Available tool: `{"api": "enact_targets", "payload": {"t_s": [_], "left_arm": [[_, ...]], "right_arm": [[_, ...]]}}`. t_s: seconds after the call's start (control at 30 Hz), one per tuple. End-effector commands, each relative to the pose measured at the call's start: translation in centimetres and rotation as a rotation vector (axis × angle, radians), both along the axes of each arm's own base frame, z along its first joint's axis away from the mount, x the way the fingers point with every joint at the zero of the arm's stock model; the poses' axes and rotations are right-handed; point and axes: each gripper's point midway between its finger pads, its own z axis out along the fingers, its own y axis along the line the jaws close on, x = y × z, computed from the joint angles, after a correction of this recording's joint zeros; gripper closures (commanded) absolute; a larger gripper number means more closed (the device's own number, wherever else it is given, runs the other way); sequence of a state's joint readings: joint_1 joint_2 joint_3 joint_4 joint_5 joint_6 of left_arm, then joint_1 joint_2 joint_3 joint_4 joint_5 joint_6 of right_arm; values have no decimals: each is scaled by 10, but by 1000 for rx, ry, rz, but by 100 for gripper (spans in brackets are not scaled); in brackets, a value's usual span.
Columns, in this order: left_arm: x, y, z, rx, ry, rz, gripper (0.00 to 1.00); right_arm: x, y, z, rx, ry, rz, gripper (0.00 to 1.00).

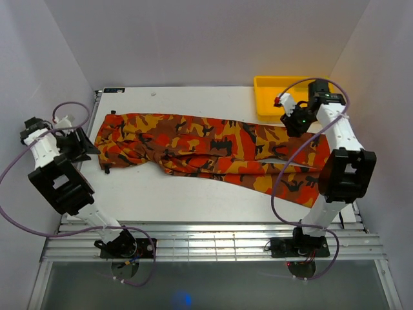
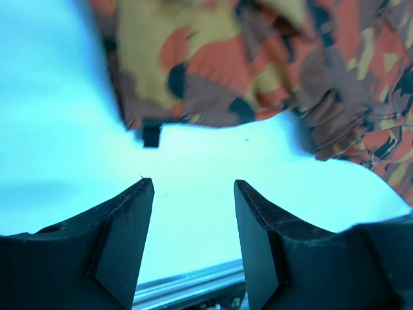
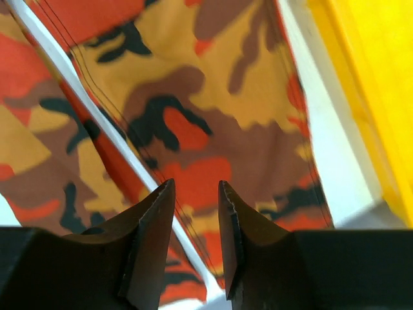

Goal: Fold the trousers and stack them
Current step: Flatten the trousers out

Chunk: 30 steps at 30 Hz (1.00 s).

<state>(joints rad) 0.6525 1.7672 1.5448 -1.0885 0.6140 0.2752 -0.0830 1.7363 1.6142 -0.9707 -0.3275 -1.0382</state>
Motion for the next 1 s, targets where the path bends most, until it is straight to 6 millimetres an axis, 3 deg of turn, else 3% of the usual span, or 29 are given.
{"api": "enact_targets", "payload": {"t_s": [0.0, 0.07, 0.1, 0.2, 0.37, 0.47, 0.6, 0.8, 0.87, 0.9, 0.97], "left_arm": [[-28, 2, -35, -112, 76, 6, 36], [-36, -5, -46, -143, 95, -9, 39], [-38, -5, -50, -142, 91, -24, 40], [-37, -7, -60, -146, 74, -32, 41], [-27, -6, -79, -173, 63, -9, 43], [-16, -1, -95, -185, 84, 27, 43], [10, 5, -110, -47, 76, 35, 43], [46, -7, -124, 3, 53, 20, 44], [54, -8, -123, -19, 40, 23, 52], [55, -9, -124, -35, 44, 23, 68], [59, -8, -112, -33, 28, 15, 86]], "right_arm": [[24, 30, -8, 44, 3, -17, 61], [27, 36, -23, 43, 41, -16, 62], [26, 55, -27, 40, 53, 19, 62], [26, 66, -37, 46, 73, 28, 63], [21, 67, -53, 6, 96, 38, 63], [20, 65, -67, -33, 106, 43, 63], [21, 71, -79, -44, 125, 57, 63], [30, 72, -109, -98, 158, 59, 64], [32, 68, -125, -142, 180, 52, 64], [35, 65, -129, -158, 182, 46, 65], [37, 57, -141, -204, 202, 36, 68]]}}
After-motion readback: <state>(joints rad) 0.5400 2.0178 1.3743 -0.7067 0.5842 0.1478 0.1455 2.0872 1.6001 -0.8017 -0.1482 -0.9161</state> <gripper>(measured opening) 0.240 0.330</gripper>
